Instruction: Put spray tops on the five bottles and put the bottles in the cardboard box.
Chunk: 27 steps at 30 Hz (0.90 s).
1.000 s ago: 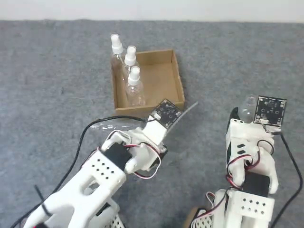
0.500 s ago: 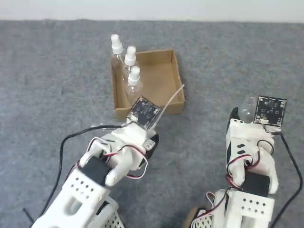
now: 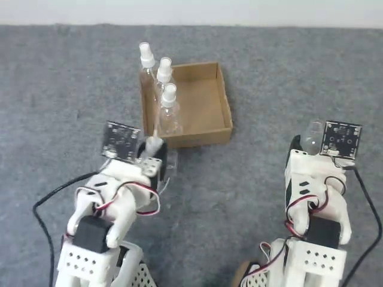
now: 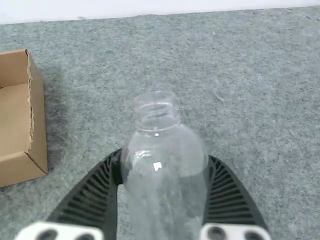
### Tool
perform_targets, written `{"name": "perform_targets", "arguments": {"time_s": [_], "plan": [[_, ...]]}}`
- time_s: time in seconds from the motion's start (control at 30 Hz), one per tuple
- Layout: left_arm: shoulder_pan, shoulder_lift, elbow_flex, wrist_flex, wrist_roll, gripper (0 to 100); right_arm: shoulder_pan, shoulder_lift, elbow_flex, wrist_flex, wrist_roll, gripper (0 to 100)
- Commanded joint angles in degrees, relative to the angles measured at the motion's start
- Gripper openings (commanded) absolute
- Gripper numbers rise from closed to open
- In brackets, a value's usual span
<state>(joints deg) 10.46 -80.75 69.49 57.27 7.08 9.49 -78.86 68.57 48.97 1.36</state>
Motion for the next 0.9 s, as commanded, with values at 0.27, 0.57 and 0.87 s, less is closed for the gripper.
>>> {"name": "perform_targets", "arguments": {"time_s": [0.27,0.57,0.87], "plan": [[-18.55,-2.46,-2.95,0.18,2.64,1,0.22,-1.1,-1.05,-1.8,-0.18,9.3],[-27.25,-2.2,-3.47,0.35,4.66,2,0.22,-1.1,-1.05,-1.8,-0.26,9.3],[-31.56,-0.62,-2.86,0.53,3.6,5,0.13,-1.1,-1.05,-1.54,-0.26,9.3]]}}
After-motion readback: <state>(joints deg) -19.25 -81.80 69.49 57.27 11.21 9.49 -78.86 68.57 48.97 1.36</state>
